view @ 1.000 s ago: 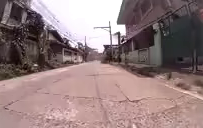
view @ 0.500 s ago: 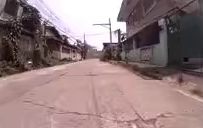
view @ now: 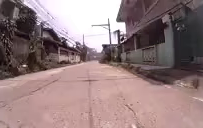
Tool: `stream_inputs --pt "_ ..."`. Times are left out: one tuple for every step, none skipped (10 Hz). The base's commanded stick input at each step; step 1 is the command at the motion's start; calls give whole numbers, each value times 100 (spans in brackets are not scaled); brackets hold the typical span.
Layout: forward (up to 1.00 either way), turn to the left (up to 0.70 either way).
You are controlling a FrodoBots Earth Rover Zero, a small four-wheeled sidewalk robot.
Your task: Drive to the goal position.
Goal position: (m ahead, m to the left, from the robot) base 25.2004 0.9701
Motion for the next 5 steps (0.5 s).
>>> stream_inputs --pt "100 1" --pt "100 1" --pt "100 1" --pt "100 1" --pt "100 1"
